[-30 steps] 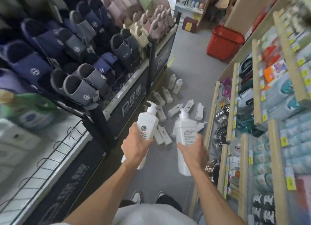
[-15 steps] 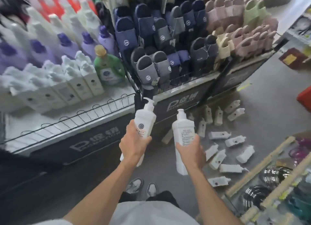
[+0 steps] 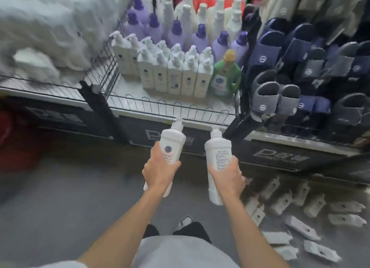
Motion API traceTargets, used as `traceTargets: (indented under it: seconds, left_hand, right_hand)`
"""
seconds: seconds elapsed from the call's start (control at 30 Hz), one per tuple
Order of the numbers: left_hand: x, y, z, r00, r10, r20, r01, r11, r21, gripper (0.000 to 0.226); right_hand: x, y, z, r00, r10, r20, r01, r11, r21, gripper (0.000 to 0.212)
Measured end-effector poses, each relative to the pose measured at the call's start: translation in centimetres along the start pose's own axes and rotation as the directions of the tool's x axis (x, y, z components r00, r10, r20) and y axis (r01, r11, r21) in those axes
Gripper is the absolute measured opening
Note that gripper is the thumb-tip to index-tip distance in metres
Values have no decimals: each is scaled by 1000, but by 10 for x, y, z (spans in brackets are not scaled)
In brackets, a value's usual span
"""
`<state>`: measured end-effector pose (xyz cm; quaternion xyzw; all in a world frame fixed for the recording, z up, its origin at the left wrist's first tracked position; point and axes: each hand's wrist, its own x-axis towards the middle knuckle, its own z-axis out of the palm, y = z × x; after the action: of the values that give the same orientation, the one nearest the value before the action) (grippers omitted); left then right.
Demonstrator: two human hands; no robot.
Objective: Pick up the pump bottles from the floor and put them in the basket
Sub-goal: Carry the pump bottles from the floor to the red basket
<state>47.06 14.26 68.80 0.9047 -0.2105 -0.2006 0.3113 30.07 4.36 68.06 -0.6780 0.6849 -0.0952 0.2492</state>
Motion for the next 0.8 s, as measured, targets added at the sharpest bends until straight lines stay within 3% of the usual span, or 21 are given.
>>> traceTargets:
  seconds: [0.2, 0.47, 0.8]
  left_hand:
    - [28, -66, -59, 981, -150, -127, 140, 987, -77, 65]
    - [59, -138, -132, 937, -254, -241, 219, 962, -163, 67]
    - [94, -223, -216, 766, -511, -390, 437, 859, -266, 63]
  right_hand:
    - [-31, -75, 51, 985, -150, 89, 150, 989, 7, 61]
    - [-74, -176, 124, 925, -339, 170, 342, 940, 12, 67]
    - [-119, -302, 202, 764, -560, 321, 570, 818, 70, 63]
